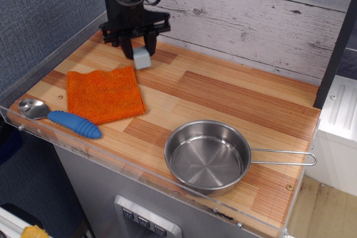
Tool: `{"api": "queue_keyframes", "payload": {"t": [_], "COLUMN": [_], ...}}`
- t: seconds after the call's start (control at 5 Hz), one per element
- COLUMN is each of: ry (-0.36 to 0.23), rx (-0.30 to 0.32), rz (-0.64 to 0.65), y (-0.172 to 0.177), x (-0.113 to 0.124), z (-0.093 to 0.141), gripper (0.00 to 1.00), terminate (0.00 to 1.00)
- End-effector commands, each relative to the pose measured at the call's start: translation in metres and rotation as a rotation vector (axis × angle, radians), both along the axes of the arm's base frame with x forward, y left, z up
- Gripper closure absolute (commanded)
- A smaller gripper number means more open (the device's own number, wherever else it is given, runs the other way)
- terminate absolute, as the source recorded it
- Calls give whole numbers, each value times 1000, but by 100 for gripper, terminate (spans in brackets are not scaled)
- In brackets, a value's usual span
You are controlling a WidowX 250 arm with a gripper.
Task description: Place the cup over the cloth.
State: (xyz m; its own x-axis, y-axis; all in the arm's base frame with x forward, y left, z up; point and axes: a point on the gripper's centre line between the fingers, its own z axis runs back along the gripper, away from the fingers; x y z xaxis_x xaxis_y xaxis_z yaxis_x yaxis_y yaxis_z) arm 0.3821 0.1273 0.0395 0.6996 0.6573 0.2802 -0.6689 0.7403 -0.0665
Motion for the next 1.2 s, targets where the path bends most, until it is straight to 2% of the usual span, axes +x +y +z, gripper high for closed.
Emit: {"api": "queue_keyframes", "payload": {"t": [0.0,0.2,0.4,0.6,1.0], "ry": [-177,-217,-225,-213,-159], "rx": [23,21,22,29,40], "rz": [-2,4,-23,-27,-6], "y": [-7,-13,-19,-22,-12], "x": [12,-1,-19,-39,-75], "z": [77,103,117,117,96], "gripper": [100,100,100,100,100], "terminate": [0,0,0,0,0]}}
